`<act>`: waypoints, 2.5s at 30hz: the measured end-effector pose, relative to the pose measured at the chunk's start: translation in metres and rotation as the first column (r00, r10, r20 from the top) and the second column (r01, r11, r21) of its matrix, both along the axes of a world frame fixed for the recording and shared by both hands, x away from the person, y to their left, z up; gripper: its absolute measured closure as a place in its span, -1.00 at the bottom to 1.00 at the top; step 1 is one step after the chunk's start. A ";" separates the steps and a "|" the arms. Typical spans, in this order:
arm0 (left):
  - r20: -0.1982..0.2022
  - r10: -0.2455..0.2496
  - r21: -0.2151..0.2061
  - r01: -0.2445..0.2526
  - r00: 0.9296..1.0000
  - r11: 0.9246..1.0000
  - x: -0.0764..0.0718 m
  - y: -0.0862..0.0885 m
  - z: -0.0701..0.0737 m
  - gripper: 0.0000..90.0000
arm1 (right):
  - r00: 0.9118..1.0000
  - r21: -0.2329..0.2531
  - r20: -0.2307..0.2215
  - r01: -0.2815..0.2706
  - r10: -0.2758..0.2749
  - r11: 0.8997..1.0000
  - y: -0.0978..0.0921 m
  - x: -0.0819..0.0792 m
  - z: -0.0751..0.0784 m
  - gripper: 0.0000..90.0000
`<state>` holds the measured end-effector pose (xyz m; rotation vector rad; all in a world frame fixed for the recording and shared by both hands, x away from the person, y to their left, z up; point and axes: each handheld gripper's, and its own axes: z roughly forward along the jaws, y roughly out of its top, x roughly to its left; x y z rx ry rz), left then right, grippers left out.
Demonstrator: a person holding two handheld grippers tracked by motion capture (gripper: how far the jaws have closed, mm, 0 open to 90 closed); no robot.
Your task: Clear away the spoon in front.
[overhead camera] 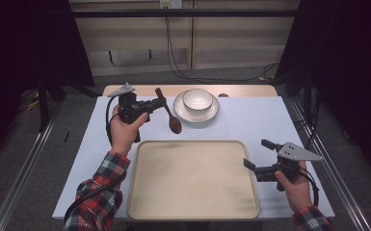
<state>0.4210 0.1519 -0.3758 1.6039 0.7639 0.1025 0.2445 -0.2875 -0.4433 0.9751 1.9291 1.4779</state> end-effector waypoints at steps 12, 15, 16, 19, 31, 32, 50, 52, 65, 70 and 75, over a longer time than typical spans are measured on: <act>-0.004 -0.012 0.004 0.012 1.000 1.000 -0.010 0.003 -0.004 0.87 | 1.000 0.002 -0.002 0.001 -0.001 1.000 0.000 0.000 0.000 -0.97; -0.007 -0.018 -0.001 0.018 1.000 1.000 -0.011 0.005 -0.005 0.87 | 1.000 0.001 -0.003 0.001 -0.001 1.000 0.000 0.000 0.000 -0.97; -0.005 -0.018 0.002 0.018 1.000 1.000 -0.012 0.006 -0.006 0.87 | 1.000 0.002 -0.002 -0.001 0.001 1.000 0.000 0.000 0.000 -0.97; -0.008 -0.017 0.000 0.017 1.000 1.000 -0.013 0.007 -0.008 0.87 | 1.000 0.000 -0.003 0.001 -0.001 1.000 0.000 0.000 0.000 -0.97; -0.018 -0.026 0.020 0.026 1.000 0.999 -0.022 0.013 -0.013 0.87 | 1.000 -0.008 -0.007 0.004 -0.004 1.000 0.001 -0.001 0.000 -0.97; -0.018 -0.026 0.020 0.026 1.000 0.999 -0.022 0.013 -0.013 0.87 | 1.000 -0.008 -0.007 0.004 -0.004 1.000 0.001 -0.001 0.000 -0.97; -0.039 -0.059 0.027 0.060 0.998 0.998 -0.038 0.020 -0.021 0.87 | 1.000 -0.009 -0.002 -0.001 0.001 1.000 0.002 0.000 -0.001 -0.97; -0.039 -0.059 0.027 0.060 0.998 0.998 -0.039 0.020 -0.021 0.87 | 1.000 -0.008 -0.003 -0.001 0.001 1.000 0.002 0.000 -0.001 -0.97; -0.039 -0.082 0.044 0.084 0.996 0.996 -0.049 0.024 -0.022 0.87 | 1.000 -0.012 -0.004 -0.006 0.006 1.000 0.002 0.000 -0.001 -0.97; -0.043 -0.094 0.049 0.096 0.995 0.994 -0.052 0.023 -0.022 0.87 | 1.000 -0.008 -0.005 -0.004 0.004 1.000 0.003 0.000 -0.001 -0.97; -0.045 -0.099 0.053 0.101 0.994 0.993 -0.054 0.021 -0.024 0.87 | 1.000 -0.010 -0.005 -0.003 0.003 1.000 0.003 0.000 -0.001 -0.97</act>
